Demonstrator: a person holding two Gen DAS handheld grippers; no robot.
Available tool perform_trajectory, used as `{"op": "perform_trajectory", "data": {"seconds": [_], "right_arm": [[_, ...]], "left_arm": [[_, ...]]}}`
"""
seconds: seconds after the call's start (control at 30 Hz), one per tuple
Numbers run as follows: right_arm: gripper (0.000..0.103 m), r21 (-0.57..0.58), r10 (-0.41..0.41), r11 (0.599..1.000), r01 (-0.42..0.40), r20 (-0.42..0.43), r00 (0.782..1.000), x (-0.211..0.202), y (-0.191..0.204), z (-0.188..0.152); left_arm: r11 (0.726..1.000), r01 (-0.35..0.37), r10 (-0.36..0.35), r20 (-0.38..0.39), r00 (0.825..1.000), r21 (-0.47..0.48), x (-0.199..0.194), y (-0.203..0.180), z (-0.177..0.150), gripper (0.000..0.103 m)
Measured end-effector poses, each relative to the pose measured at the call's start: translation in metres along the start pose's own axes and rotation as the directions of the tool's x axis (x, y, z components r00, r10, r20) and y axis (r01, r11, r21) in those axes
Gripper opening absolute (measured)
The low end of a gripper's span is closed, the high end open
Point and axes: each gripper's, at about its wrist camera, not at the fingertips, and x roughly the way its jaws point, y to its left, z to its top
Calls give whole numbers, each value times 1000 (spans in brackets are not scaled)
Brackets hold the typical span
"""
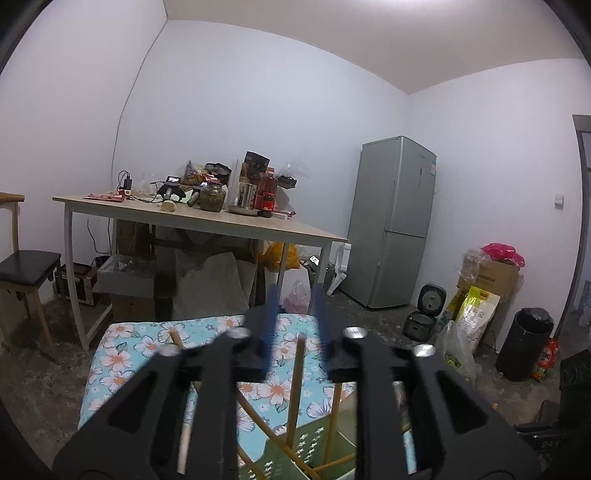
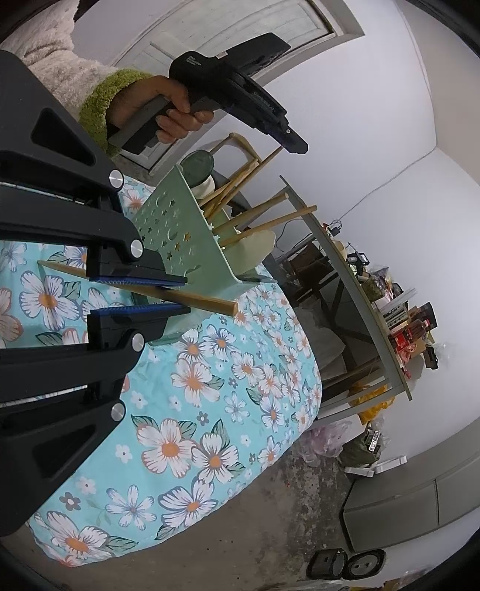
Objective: Organize utensils
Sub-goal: 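Lift both chopsticks and carry them over the green holder, then lower the chopsticks into the holder and open both grippers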
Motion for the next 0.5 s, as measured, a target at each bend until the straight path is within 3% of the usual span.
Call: {"op": "perform_trajectory", "data": {"seconds": [0.23, 0.5], "right_arm": [[8, -82, 9, 997, -6, 31, 999, -11, 22, 6], [7, -244, 80, 969, -49, 118, 990, -40, 70, 30]], "left_arm": [[1000, 4, -4, 9, 1000, -7, -26, -1, 0, 41], [999, 7, -8, -25, 1000, -37, -68, 9, -9, 60]]}}
